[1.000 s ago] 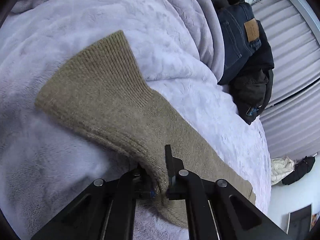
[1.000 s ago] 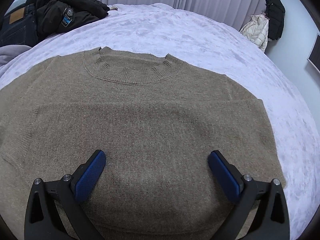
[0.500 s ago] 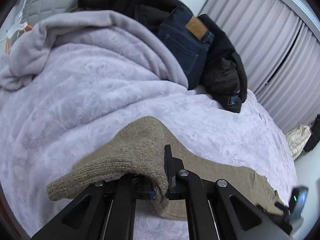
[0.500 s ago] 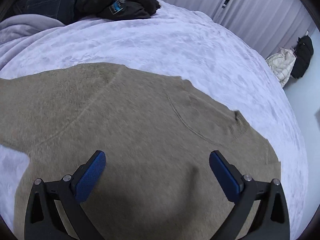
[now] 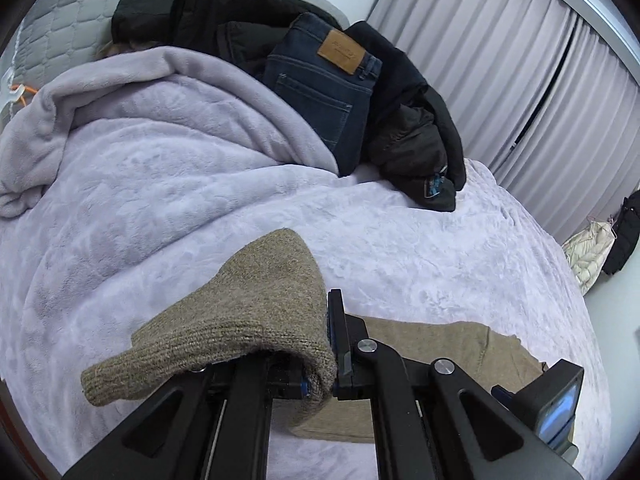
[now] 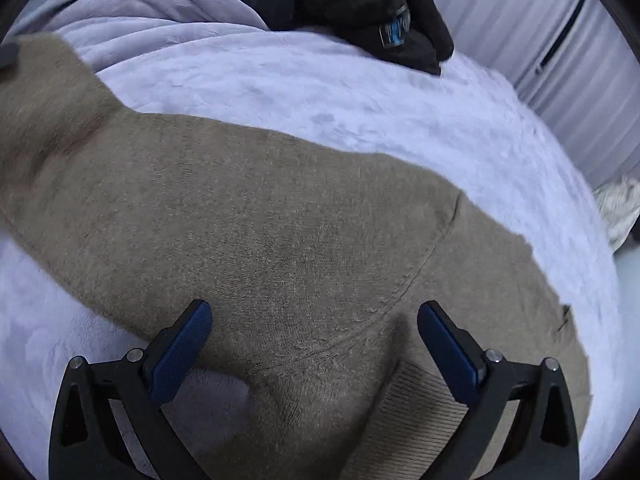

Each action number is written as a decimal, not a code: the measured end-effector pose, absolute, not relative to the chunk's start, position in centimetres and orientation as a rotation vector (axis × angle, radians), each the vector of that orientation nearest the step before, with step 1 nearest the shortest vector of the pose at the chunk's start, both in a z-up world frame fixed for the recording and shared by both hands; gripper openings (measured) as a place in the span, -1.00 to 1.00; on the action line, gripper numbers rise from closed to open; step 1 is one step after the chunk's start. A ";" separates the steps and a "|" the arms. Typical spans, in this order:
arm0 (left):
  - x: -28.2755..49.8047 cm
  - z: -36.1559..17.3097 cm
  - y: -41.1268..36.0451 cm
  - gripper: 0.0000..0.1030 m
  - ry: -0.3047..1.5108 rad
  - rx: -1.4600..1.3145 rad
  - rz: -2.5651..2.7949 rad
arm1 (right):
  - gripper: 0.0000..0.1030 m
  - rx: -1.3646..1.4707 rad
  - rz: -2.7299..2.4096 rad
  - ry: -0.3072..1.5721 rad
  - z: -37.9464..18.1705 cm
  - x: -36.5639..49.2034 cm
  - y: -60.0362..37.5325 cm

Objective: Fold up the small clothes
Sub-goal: 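Grasp the other sleeve cuff with the left gripper and lift it, then fold the held sleeve across the sweater back and release with the left gripper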

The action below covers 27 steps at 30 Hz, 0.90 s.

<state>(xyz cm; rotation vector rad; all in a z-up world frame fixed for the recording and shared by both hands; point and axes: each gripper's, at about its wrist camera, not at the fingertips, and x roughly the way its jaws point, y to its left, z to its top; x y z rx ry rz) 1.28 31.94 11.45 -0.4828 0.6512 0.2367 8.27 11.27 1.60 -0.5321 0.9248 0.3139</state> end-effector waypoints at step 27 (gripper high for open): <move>7.7 4.9 -16.4 -0.86 0.985 0.027 -0.259 | 0.99 0.061 -0.074 0.973 5.0 2.0 -31.0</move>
